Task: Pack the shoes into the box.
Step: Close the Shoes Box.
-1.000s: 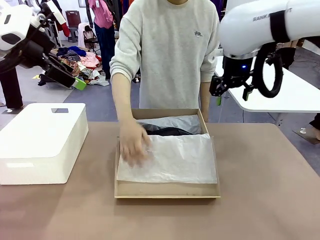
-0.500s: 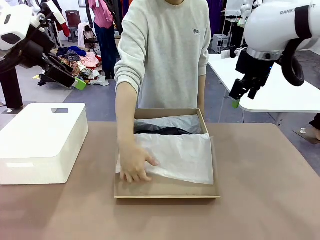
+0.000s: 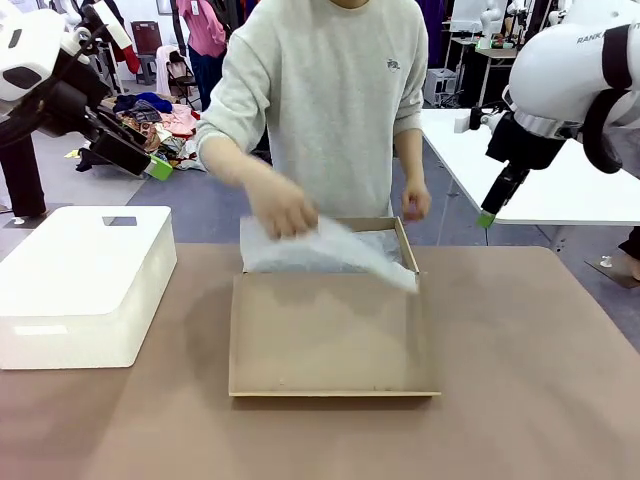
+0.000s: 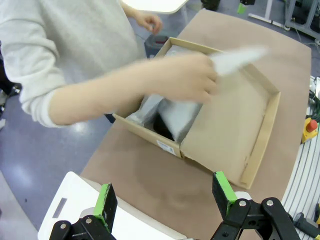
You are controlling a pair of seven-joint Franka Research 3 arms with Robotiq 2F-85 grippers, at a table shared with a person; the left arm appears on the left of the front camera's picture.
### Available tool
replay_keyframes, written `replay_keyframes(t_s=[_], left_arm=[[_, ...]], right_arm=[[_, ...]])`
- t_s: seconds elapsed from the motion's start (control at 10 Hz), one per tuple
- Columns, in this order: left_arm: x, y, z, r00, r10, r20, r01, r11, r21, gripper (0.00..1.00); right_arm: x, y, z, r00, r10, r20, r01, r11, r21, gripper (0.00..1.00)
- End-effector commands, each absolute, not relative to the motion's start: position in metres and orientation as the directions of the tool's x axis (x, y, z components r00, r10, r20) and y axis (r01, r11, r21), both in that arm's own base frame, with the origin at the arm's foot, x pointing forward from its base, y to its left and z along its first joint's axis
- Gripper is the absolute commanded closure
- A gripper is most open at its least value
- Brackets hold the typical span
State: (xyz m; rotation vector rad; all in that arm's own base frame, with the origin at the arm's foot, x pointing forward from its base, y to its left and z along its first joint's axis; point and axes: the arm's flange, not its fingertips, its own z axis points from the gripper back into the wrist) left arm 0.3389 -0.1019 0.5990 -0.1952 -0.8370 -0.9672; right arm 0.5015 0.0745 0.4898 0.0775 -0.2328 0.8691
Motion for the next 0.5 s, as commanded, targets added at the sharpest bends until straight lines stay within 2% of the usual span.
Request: replay_keyframes(t_s=[0.0, 0.4], left_arm=[[0.3385, -0.1013, 0.6, 0.286, -0.647, 0.707, 0.795, 0.572, 0.201, 0.0], [0.3385, -0.1013, 0.6, 0.286, -0.647, 0.707, 0.795, 0.572, 0.201, 0.0]], right_arm=[[0.5, 0.0769, 0.4946, 0.629, 0.744, 0.226, -0.755, 0.654, -0.049, 0.0], [0.5, 0.0769, 0.4946, 0.629, 0.744, 0.226, -0.755, 0.654, -0.049, 0.0]])
